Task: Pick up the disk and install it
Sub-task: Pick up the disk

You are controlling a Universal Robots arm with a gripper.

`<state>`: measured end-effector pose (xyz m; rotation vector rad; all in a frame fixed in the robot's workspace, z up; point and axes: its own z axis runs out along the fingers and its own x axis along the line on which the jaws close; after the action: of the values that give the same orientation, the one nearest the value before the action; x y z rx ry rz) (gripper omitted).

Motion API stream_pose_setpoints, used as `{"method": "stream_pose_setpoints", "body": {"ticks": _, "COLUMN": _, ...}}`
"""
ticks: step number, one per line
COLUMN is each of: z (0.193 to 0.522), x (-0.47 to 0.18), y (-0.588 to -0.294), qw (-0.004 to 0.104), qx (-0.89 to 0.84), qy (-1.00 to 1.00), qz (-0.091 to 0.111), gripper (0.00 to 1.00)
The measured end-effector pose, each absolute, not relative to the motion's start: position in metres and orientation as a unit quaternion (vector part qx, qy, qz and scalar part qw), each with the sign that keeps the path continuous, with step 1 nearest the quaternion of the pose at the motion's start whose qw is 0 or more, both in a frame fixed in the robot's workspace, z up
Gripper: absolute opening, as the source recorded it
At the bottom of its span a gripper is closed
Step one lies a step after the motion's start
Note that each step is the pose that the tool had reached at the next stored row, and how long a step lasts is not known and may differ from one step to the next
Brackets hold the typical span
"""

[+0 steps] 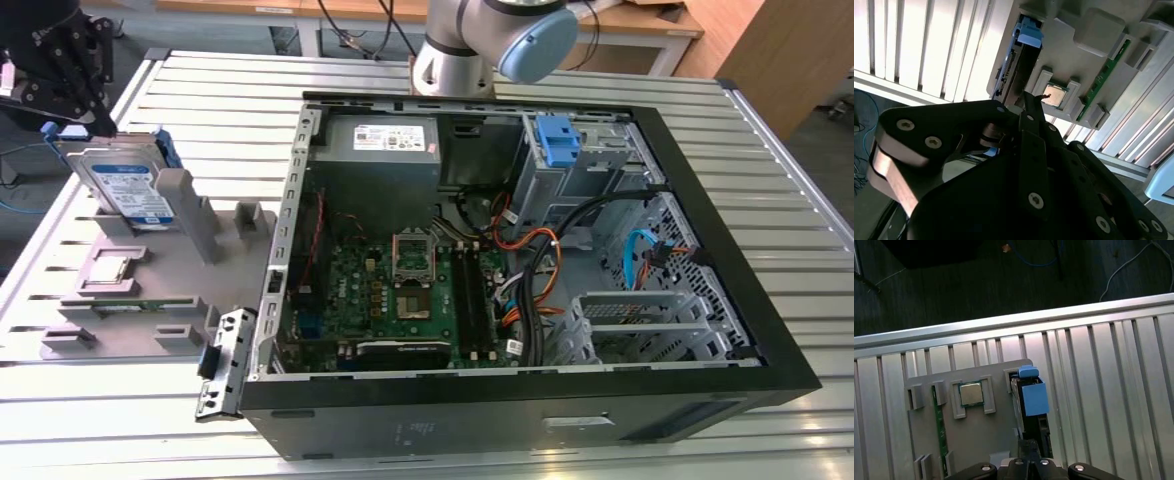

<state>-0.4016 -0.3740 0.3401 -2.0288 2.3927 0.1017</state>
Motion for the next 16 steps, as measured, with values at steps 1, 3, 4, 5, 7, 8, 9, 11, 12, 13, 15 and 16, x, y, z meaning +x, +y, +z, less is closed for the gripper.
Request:
{"method": "stream_pose_setpoints", "body": {"ticks": 1, "z": 0.3400, "x": -0.4023, "y": -0.3740, "qw": 0.003, "qx": -0.647, "qy": 0.762, "qz": 0.034, "gripper": 0.11}}
{"method": "stream_pose_setpoints", "body": {"ticks": 3, "z": 0.3397, "x": -0.4029, "y": -0.3739, "qw": 0.007, "qx": -0.649, "qy": 0.760, "qz": 0.037, "gripper": 0.11}}
{"method": "stream_pose_setpoints", "body": {"ticks": 4, "z": 0.3396, "x": -0.4031, "y": -0.3739, "qw": 0.009, "qx": -0.650, "qy": 0.759, "qz": 0.039, "gripper": 0.11}}
{"method": "stream_pose_setpoints", "body": {"ticks": 5, "z": 0.3394, "x": -0.4033, "y": -0.3739, "qw": 0.011, "qx": -0.651, "qy": 0.758, "qz": 0.040, "gripper": 0.11}}
{"method": "stream_pose_setpoints", "body": {"ticks": 7, "z": 0.3390, "x": -0.4038, "y": -0.3738, "qw": 0.014, "qx": -0.654, "qy": 0.756, "qz": 0.043, "gripper": 0.11}}
{"method": "stream_pose_setpoints", "body": {"ticks": 8, "z": 0.3389, "x": -0.4041, "y": -0.3739, "qw": 0.015, "qx": -0.654, "qy": 0.755, "qz": 0.044, "gripper": 0.11}}
{"method": "stream_pose_setpoints", "body": {"ticks": 9, "z": 0.3387, "x": -0.4044, "y": -0.3739, "qw": 0.015, "qx": -0.655, "qy": 0.754, "qz": 0.044, "gripper": 0.11}}
{"method": "stream_pose_setpoints", "body": {"ticks": 11, "z": 0.3381, "x": -0.4061, "y": -0.3739, "qw": 0.016, "qx": -0.656, "qy": 0.753, "qz": 0.044, "gripper": 0.11}}
{"method": "stream_pose_setpoints", "body": {"ticks": 12, "z": 0.3376, "x": -0.4070, "y": -0.3739, "qw": 0.016, "qx": -0.657, "qy": 0.753, "qz": 0.044, "gripper": 0.11}}
{"method": "stream_pose_setpoints", "body": {"ticks": 13, "z": 0.3372, "x": -0.4081, "y": -0.3739, "qw": 0.016, "qx": -0.657, "qy": 0.752, "qz": 0.044, "gripper": 0.11}}
{"method": "stream_pose_setpoints", "body": {"ticks": 15, "z": 0.3365, "x": -0.4094, "y": -0.3740, "qw": 0.016, "qx": -0.658, "qy": 0.751, "qz": 0.044, "gripper": 0.11}}
{"method": "stream_pose_setpoints", "body": {"ticks": 16, "z": 0.3362, "x": -0.4097, "y": -0.3740, "qw": 0.017, "qx": -0.659, "qy": 0.751, "qz": 0.044, "gripper": 0.11}}
